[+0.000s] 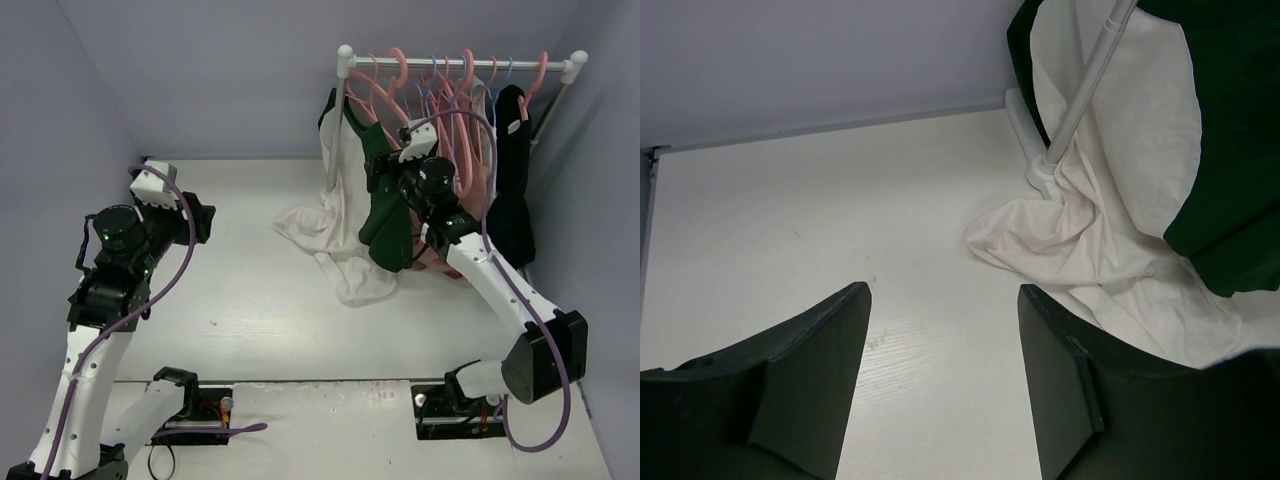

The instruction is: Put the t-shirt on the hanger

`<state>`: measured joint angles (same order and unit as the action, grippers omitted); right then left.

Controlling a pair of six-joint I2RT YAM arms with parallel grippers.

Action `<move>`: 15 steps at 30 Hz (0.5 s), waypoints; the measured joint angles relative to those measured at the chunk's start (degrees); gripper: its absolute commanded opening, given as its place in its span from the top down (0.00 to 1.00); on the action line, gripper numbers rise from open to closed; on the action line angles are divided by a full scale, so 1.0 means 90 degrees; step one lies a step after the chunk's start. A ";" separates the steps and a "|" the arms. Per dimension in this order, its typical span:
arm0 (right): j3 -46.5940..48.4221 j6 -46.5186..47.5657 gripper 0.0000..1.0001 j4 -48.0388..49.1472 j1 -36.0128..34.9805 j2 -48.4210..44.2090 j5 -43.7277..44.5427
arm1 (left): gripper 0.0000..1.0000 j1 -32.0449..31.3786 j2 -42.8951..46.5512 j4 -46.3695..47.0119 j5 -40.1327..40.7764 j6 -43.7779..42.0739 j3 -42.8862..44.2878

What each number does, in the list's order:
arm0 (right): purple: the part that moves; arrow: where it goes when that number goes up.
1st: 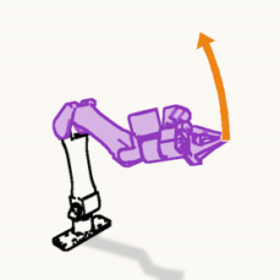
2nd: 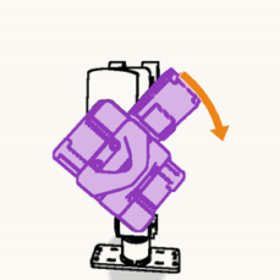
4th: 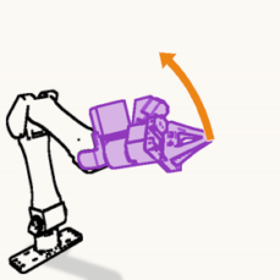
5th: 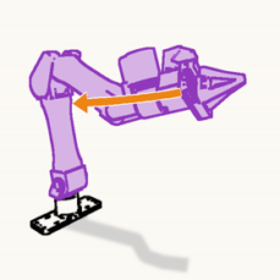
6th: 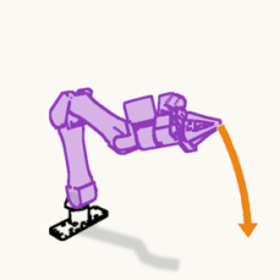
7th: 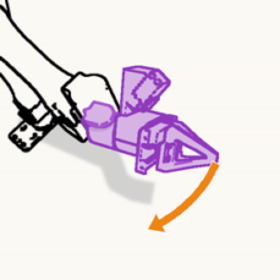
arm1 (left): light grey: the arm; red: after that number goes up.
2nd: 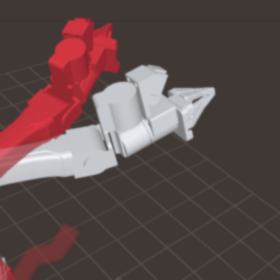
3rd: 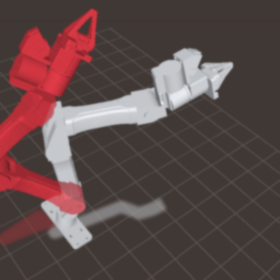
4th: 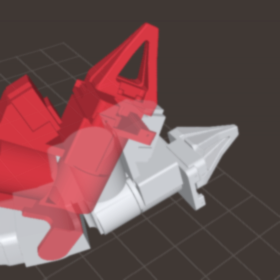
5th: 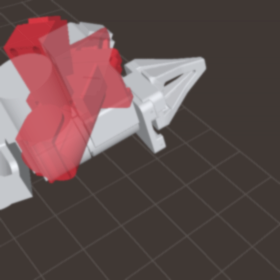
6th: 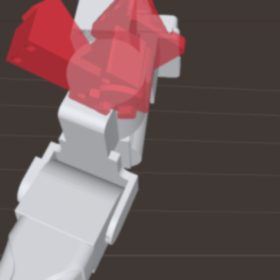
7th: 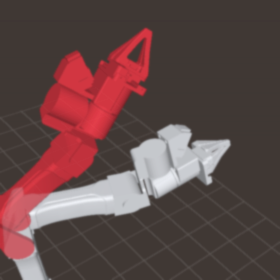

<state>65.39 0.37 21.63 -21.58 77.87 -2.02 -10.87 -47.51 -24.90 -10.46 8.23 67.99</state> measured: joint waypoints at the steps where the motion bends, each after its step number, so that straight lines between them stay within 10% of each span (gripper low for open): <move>1: 0.0000 0.0011 0.00 -0.0013 0.0000 -0.0104 0.0000 | 0.40 0.0000 0.0000 -0.0059 0.0023 0.0000 0.0022; 15: -0.1256 0.0313 0.00 -0.0392 0.0000 -0.4628 0.0523 | 0.26 -0.0038 0.0761 -0.1250 0.1118 -0.0106 0.0690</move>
<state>54.09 3.19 18.10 -21.58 36.22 2.69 -11.21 -40.66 -36.15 -0.40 7.27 74.21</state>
